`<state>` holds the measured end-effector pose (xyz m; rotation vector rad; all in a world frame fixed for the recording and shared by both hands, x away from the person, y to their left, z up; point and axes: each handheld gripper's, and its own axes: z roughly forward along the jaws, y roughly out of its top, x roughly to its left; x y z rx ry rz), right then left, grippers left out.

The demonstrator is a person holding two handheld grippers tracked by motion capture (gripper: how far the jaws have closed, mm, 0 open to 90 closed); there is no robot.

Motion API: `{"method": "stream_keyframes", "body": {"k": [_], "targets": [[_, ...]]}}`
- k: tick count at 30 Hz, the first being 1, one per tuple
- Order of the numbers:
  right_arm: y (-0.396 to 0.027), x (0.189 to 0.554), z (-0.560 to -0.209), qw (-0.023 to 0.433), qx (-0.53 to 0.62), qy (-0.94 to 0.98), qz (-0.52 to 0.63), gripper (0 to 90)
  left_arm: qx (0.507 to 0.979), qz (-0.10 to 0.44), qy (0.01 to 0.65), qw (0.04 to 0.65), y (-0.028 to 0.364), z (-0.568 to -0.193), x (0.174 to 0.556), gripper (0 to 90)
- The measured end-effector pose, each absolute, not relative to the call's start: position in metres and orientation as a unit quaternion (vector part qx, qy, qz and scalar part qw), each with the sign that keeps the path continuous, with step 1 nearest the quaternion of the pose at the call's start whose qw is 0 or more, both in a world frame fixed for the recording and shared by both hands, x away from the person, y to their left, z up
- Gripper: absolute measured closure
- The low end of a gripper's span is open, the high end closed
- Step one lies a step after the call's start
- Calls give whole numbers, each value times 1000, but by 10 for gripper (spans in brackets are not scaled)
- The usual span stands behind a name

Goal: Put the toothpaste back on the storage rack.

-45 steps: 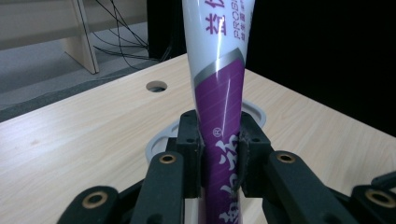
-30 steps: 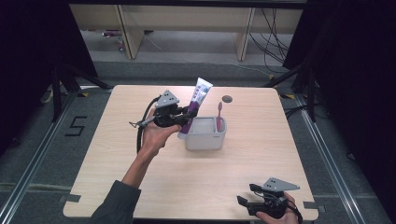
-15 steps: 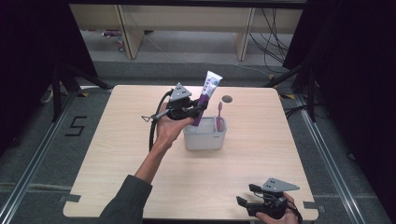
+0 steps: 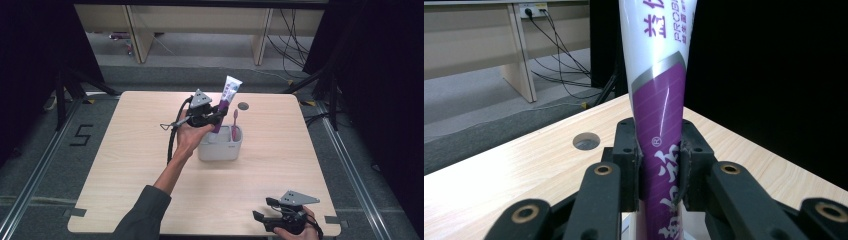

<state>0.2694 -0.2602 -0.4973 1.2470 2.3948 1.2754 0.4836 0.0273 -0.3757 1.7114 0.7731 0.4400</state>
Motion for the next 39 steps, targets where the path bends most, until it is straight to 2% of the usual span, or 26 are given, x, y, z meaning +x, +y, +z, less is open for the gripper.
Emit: {"method": "stream_keyframes", "body": {"k": [5,7,11,24,39], "targets": [[-262,271,-497,90,408,803,425,282,734,187,328,565,21,-383,487,740],[-260,269,-497,75,419,796,431,283,735,191,326,562,20,-386,488,739],[-263,270,-496,91,409,802,427,283,731,187,332,566,20,-392,488,738],[-263,270,-496,91,409,801,427,283,739,182,340,553,22,-412,490,735],[-263,270,-496,89,409,800,430,283,764,175,338,521,22,-428,489,731]]}}
